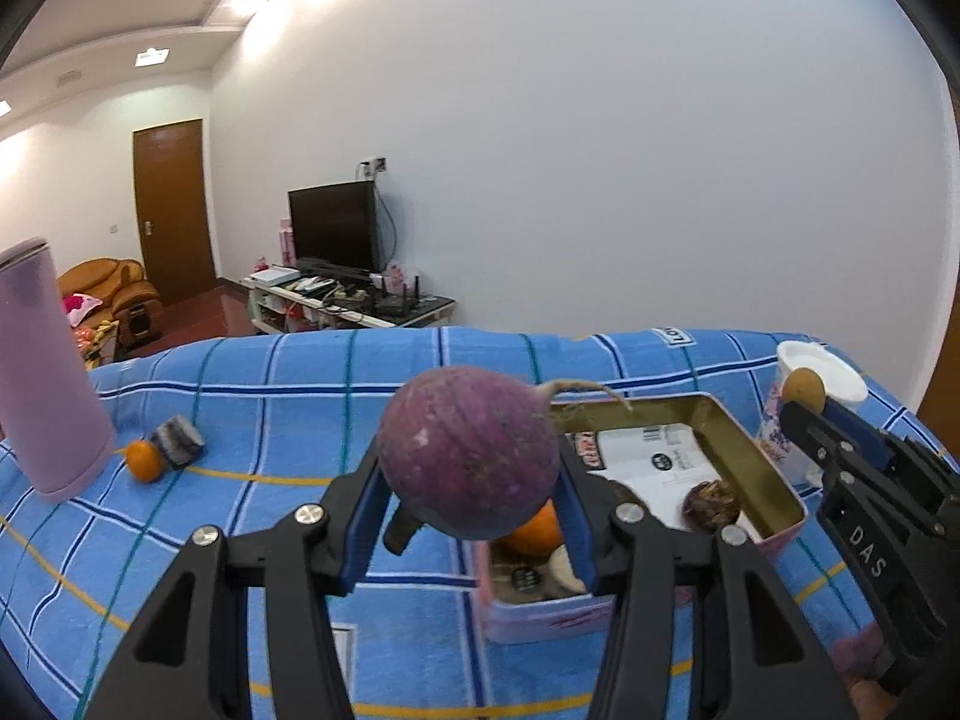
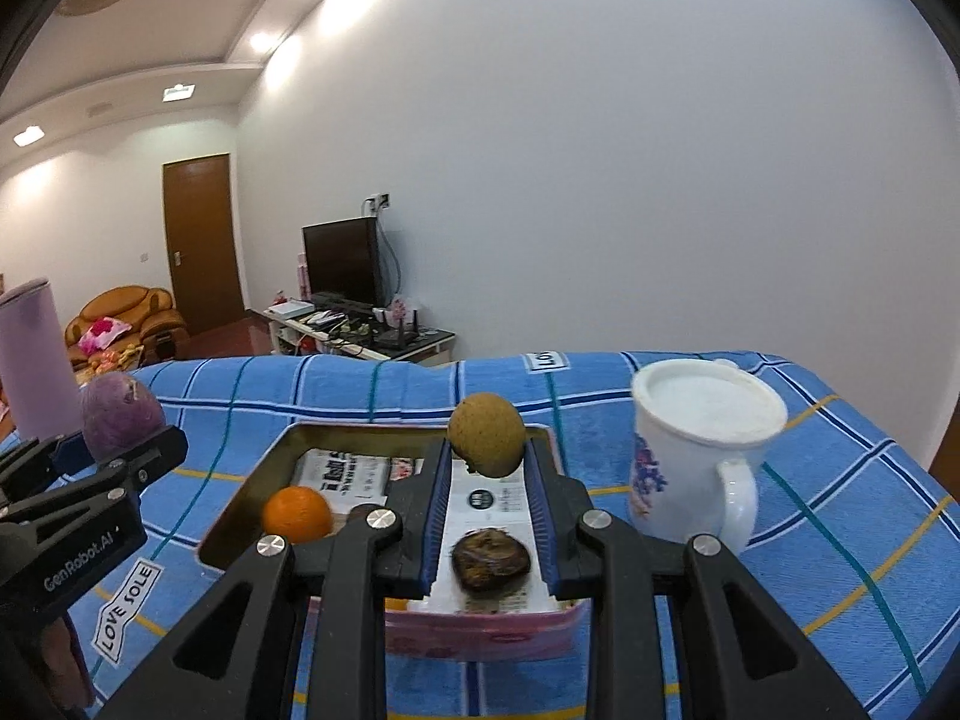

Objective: Organize fruits
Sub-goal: 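Lower the purple turnip and yellow fruit into the pink tin with both tools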

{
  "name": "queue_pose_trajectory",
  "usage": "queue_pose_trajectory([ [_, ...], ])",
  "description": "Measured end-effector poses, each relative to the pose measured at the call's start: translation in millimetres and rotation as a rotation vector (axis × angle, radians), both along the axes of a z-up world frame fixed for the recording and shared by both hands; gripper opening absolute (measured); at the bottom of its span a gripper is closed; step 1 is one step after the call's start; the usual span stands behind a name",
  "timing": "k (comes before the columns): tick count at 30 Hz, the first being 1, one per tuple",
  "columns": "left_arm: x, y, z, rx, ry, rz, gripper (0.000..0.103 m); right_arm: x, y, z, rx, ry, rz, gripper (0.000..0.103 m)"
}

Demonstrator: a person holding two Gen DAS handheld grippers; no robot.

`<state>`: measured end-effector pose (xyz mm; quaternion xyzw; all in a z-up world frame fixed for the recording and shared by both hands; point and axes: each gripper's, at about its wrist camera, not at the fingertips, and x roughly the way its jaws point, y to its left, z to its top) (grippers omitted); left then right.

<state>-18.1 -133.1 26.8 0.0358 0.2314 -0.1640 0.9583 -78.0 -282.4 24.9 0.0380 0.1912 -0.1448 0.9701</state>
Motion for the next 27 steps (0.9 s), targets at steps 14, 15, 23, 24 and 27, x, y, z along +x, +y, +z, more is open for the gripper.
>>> queue_pose_trajectory([
  [14, 22.3, -43.0, -10.6, 0.028, 0.042, -0.068, 0.053, 9.5, -16.0, -0.7, 0.081, 0.053, -0.028, 0.027],
  [15, 23.9, -44.3, -11.0, 0.027, 0.046, -0.067, 0.053, 13.7, -17.3, -0.6, 0.089, 0.069, -0.025, 0.027],
  [23, 43.1, -56.1, -10.1, 0.037, 0.088, -0.047, 0.053, 52.4, -16.6, 4.1, 0.015, 0.156, 0.000, 0.027],
  [24, 45.2, -57.6, -10.7, 0.042, 0.091, -0.045, 0.053, 59.1, -19.2, 0.8, 0.026, 0.171, -0.001, 0.027],
  [27, 49.6, -64.6, -13.9, 0.074, 0.089, -0.037, 0.053, 72.4, -25.0, -8.9, 0.047, 0.195, -0.010, 0.027],
])
